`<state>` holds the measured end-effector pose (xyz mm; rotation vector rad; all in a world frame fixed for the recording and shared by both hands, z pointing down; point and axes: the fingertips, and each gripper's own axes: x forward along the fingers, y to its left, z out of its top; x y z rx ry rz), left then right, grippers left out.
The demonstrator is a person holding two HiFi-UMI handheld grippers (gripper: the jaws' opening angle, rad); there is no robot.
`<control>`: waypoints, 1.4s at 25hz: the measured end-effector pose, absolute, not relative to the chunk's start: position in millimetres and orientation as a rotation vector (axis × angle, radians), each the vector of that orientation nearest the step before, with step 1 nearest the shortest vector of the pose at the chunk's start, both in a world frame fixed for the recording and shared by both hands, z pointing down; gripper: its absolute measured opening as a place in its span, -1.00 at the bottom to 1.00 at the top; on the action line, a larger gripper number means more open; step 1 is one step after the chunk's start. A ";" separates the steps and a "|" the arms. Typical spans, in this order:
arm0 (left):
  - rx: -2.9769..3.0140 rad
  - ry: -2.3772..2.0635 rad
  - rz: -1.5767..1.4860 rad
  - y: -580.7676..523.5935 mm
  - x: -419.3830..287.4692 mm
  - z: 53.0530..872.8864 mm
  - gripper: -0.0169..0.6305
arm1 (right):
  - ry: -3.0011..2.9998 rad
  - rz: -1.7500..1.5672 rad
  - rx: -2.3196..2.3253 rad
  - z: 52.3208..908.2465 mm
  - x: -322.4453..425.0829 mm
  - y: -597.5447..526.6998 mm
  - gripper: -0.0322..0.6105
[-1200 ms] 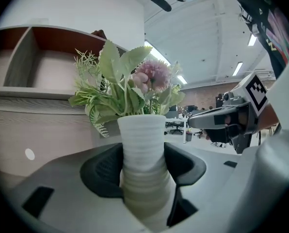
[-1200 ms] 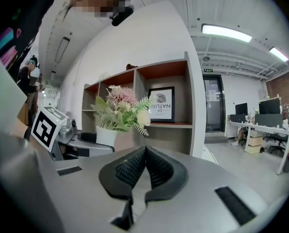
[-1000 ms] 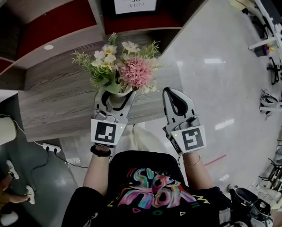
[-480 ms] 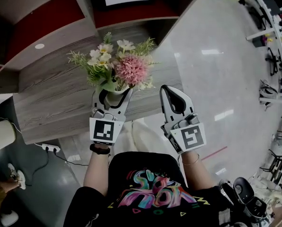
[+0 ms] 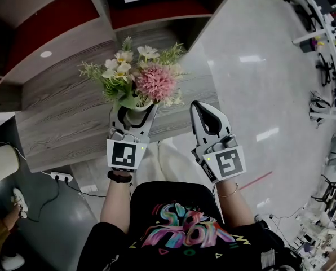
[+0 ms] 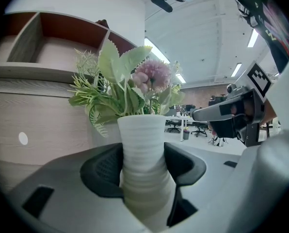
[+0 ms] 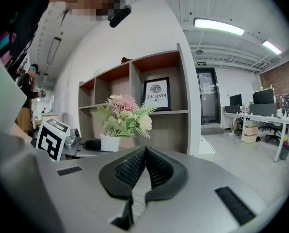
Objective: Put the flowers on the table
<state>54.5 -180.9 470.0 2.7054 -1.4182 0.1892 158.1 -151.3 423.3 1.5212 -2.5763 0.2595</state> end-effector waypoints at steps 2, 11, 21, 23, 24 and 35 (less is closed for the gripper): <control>2.708 -1.422 0.185 -181.4 54.6 470.5 -0.12 | -2.557 0.278 1.497 429.5 160.1 -147.9 -0.85; 2.727 -1.420 0.153 -185.9 55.5 476.0 -0.12 | -2.533 0.291 1.516 431.2 157.1 -149.8 -0.85; 2.761 -1.405 0.067 -189.6 57.3 475.7 -0.12 | -2.508 0.308 1.526 435.8 153.7 -143.6 -0.85; 2.771 -1.402 0.052 -188.2 56.6 473.3 -0.12 | -2.516 0.303 1.534 433.5 152.5 -143.0 -0.85; 2.777 -1.400 0.041 -187.7 56.5 472.2 -0.12 | -2.496 0.315 1.531 435.8 153.6 -141.8 -0.85; 2.759 -1.397 -0.040 -191.3 56.7 474.3 -0.12 | -2.453 0.359 1.548 442.5 161.6 -149.6 -0.85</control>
